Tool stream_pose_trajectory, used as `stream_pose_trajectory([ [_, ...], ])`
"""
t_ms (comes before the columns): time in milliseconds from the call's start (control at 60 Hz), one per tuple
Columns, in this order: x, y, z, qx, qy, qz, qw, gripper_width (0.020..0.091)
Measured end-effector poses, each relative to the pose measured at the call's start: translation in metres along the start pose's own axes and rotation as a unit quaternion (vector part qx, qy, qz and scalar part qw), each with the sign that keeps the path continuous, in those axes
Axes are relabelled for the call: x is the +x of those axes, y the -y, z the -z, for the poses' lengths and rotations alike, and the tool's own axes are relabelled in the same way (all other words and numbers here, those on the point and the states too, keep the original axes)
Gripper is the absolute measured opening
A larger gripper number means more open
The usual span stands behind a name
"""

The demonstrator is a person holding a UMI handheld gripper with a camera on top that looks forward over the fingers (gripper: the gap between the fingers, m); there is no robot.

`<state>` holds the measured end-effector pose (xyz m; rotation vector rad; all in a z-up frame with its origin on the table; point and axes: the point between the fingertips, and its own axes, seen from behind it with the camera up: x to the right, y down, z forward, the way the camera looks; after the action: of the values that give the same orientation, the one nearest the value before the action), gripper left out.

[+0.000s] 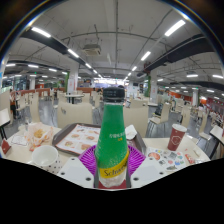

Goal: Pour water

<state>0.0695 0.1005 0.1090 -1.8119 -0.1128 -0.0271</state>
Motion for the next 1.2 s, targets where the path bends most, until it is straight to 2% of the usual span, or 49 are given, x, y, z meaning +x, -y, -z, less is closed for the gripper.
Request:
stream_pose_trajectory([
  [133, 0.004, -0.038, 0.002, -0.015, -0.002, -0.004, 1.000, 0.0369],
  [150, 0.005, -0.031, 0.002, 0.004, -0.002, -0.010, 1.000, 0.0361],
  [200, 0.006, -0.032, 0.003, 0.012, 0.002, -0.025, 1.000, 0.0360],
  [217, 0.008, -0.033, -0.020, 0.009, 0.004, -0.027, 1.000, 0.0361],
  [400, 0.005, -0.034, 0.000, 0.006, 0.003, -0.022, 1.000, 0.0364],
  [433, 0.007, -0.033, -0.006, 0.001, 0.001, -0.024, 1.000, 0.0391],
  [533, 0.002, -0.041, -0.005, -0.037, 0.011, -0.030, 0.999, 0.0555],
  [567, -0.002, -0.046, 0.003, -0.060, 0.020, -0.038, 0.997, 0.0652],
  [617, -0.004, -0.046, 0.013, -0.078, 0.024, -0.054, 0.995, 0.0839],
  [633, -0.004, -0.045, 0.017, -0.083, 0.020, -0.062, 0.994, 0.0869],
  [683, -0.005, -0.044, 0.031, -0.097, 0.011, -0.083, 0.992, 0.0842],
  [833, -0.020, -0.031, 0.091, -0.133, -0.019, -0.098, 0.986, 0.0849],
  [1000, -0.098, -0.012, 0.170, -0.195, -0.014, -0.074, 0.978, 0.0848],
  [1200, -0.222, 0.038, 0.229, -0.193, 0.016, -0.072, 0.979, 0.0847],
])
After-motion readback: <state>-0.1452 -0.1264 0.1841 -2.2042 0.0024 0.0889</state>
